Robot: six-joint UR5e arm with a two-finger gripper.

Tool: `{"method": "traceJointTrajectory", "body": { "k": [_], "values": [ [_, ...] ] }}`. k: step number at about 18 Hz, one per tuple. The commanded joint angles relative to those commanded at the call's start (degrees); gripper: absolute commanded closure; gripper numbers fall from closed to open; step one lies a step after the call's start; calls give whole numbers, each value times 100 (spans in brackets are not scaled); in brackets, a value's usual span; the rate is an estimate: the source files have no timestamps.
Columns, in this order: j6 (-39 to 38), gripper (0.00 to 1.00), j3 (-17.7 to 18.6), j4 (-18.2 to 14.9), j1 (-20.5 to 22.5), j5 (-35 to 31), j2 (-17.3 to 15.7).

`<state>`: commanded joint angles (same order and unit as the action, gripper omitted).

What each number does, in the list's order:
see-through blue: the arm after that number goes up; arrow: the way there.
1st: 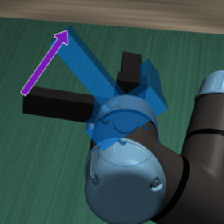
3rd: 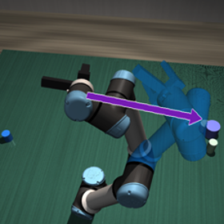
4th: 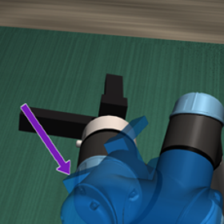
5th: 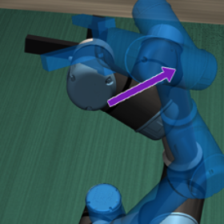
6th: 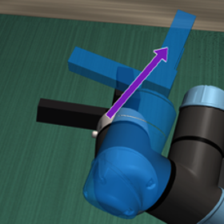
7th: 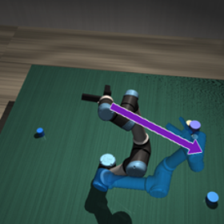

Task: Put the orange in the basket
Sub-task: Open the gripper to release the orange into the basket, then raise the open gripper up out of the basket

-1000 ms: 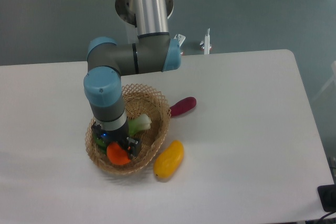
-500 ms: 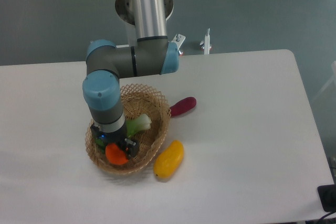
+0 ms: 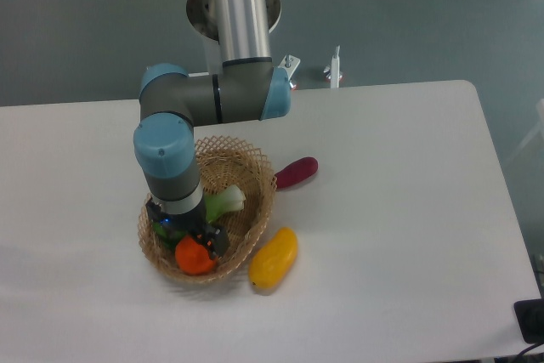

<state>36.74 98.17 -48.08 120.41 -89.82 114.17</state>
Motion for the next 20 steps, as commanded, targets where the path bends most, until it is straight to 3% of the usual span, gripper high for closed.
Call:
{"method": "traceJointTrajectory", "body": {
  "k": [4, 8, 15, 20],
  "values": [
    [9, 0, -131, 0, 35, 0, -141],
    [52, 0, -536, -123, 237, -79, -272],
    [1185, 0, -887, -1089, 659, -53, -694],
    [1853, 0, -931, -1300, 791, -79, -809]
  ]
}}
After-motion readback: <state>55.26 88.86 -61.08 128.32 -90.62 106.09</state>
